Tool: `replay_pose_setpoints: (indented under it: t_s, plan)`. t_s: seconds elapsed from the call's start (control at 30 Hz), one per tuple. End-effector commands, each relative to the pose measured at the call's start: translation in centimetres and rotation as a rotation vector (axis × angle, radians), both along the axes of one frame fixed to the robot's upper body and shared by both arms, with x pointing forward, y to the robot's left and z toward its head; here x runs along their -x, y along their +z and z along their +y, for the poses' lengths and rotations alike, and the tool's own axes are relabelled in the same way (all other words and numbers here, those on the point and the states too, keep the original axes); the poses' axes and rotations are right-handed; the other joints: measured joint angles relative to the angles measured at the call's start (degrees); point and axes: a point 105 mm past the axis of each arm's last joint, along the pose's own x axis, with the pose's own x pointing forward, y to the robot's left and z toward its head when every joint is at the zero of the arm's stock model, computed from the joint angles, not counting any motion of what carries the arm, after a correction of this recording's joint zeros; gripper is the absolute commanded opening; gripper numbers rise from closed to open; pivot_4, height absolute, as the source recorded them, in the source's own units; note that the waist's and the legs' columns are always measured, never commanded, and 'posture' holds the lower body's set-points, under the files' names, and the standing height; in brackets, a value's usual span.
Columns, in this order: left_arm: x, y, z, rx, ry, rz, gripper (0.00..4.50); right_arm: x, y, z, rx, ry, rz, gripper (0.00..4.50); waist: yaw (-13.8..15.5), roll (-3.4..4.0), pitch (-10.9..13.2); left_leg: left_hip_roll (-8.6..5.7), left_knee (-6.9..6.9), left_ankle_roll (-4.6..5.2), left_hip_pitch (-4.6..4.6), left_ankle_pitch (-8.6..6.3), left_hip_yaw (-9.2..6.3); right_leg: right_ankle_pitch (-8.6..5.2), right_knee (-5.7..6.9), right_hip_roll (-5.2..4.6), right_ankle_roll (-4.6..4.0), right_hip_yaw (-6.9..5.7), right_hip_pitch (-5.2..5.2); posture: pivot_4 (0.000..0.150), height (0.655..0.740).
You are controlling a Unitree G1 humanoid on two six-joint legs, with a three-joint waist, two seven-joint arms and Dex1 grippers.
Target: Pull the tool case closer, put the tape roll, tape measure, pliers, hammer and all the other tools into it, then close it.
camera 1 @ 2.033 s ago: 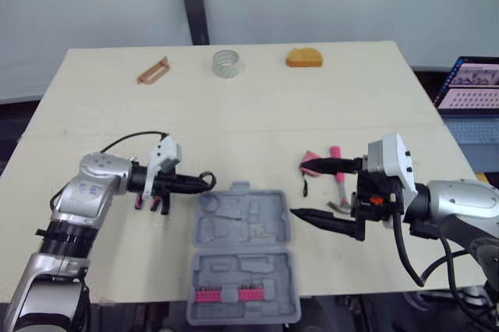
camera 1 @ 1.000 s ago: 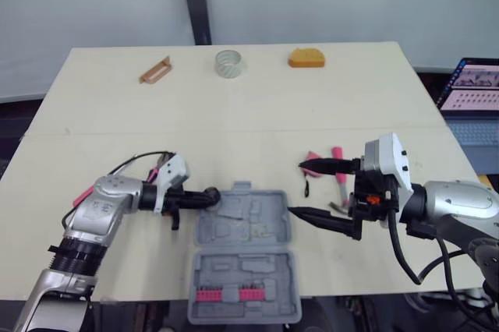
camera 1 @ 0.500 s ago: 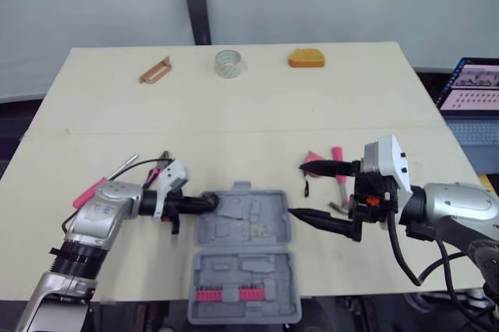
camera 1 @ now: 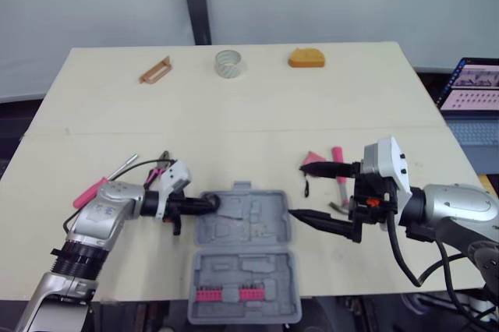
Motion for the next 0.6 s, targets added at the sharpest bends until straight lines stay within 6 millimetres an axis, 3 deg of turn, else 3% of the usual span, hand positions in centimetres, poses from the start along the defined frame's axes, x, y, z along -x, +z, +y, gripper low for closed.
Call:
replay_pose_setpoints:
  t_s: [0.03, 0.57, 0.6]
  plan:
    - [-0.10, 0.33, 0.15, -0.009, -0.002, -0.022, 0.23, 0.66, 0.75, 0.53, -0.018, 0.027, -0.045, 4.50, 0.0, 0.00, 0.0, 0.00, 0.00, 0.00, 0.00, 0.00, 0.00, 0.00, 0.00, 0.00, 0.00, 0.00, 0.00, 0.150, 0.7400]
    - [-0.29, 0.26, 0.28, -0.024, 0.003, -0.034, 0.23, 0.57, 0.86, 0.60, -0.022, 0.027, -0.046, 4.50, 0.0, 0.00, 0.0, 0.00, -0.01, 0.00, 0.00, 0.00, 0.00, 0.00, -0.01, 0.00, 0.00, 0.00, 0.00, 0.150, 0.7400]
    - [-0.28, 0.34, 0.27, -0.021, 0.002, -0.036, 0.47, 0.56, 0.87, 0.62, -0.024, 0.026, -0.046, 4.50, 0.0, 0.00, 0.0, 0.00, -0.01, 0.00, 0.00, 0.00, 0.00, 0.00, -0.01, 0.00, 0.00, 0.00, 0.00, 0.150, 0.7400]
